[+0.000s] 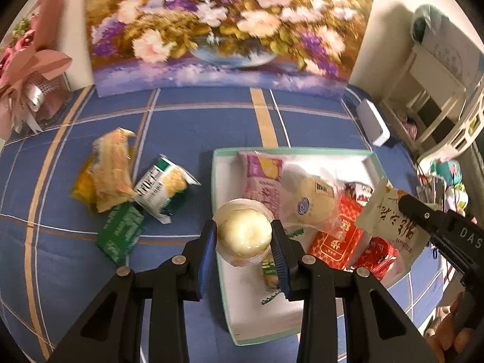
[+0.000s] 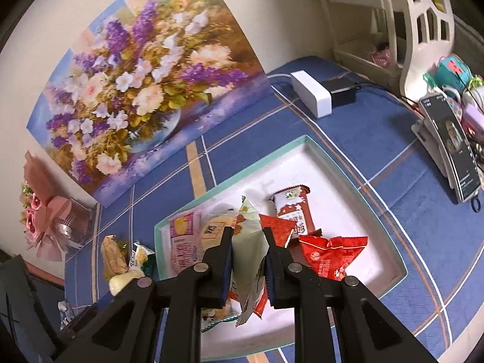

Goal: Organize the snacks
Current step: 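Carry the jelly cup and candy pack into the white tray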

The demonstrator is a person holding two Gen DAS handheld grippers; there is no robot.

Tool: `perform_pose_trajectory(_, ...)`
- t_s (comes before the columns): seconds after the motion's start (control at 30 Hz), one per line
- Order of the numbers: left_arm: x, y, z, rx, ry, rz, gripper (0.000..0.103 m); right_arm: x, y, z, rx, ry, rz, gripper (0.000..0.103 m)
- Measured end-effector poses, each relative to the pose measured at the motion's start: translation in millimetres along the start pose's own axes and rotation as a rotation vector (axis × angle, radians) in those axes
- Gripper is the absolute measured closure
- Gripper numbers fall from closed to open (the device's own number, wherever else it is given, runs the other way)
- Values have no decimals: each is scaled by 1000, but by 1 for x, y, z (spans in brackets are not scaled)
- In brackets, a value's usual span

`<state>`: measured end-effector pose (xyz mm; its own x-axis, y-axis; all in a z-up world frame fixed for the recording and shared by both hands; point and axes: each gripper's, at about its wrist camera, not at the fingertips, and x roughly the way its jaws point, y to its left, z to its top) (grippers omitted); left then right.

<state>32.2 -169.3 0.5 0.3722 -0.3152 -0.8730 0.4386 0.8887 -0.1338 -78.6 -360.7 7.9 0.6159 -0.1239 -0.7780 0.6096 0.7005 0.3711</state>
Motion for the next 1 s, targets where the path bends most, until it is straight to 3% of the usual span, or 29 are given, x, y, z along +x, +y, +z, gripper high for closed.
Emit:
perform_pose_trajectory(0.77,57,-15,-11,31,124,33,66,38,-10,-11,10,108,-44,83)
perform_pose_trajectory(1.0,58,-14,-11,19,132,32,65,40,-9,-13,1,124,-63,81)
